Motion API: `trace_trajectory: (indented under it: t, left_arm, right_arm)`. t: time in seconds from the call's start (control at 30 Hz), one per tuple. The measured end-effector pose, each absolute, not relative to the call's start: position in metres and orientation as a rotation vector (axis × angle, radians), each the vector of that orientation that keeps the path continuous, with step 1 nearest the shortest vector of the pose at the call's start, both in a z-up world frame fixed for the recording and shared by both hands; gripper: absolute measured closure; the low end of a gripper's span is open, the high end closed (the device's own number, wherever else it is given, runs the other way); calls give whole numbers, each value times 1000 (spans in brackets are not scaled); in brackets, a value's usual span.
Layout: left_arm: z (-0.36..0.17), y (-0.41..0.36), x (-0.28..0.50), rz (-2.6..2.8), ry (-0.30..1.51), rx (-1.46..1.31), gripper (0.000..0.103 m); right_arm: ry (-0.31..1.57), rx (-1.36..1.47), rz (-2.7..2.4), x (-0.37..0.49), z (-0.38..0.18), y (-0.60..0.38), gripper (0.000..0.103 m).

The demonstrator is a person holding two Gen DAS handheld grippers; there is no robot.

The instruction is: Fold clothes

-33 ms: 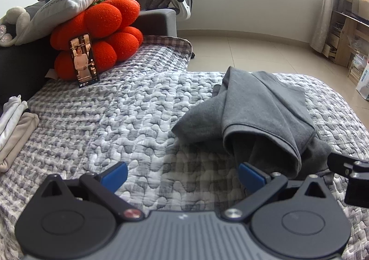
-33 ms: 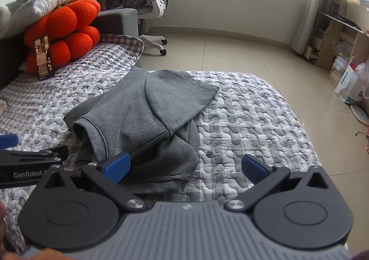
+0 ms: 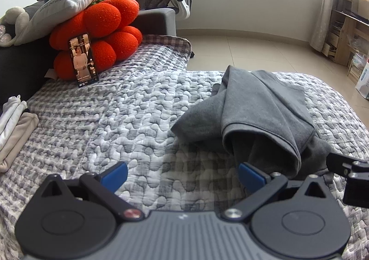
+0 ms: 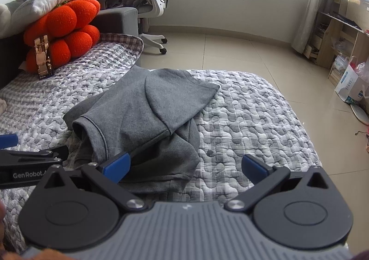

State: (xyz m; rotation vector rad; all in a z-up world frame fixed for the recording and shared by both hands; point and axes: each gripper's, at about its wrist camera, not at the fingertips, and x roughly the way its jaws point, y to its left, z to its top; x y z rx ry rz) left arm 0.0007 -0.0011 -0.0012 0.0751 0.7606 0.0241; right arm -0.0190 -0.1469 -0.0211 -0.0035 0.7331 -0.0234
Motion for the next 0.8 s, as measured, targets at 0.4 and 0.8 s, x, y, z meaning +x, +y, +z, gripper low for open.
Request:
trace_trajectory:
  t: [0.4, 0.8]
  left_arm:
    - [-2, -10, 1, -2, 823, 100, 0]
    - [-6, -9, 2, -7, 838, 103, 0]
  right_arm:
    - [751, -20, -35, -17, -27, -147, 0]
    - [762, -27, -48, -16, -30, -148, 0]
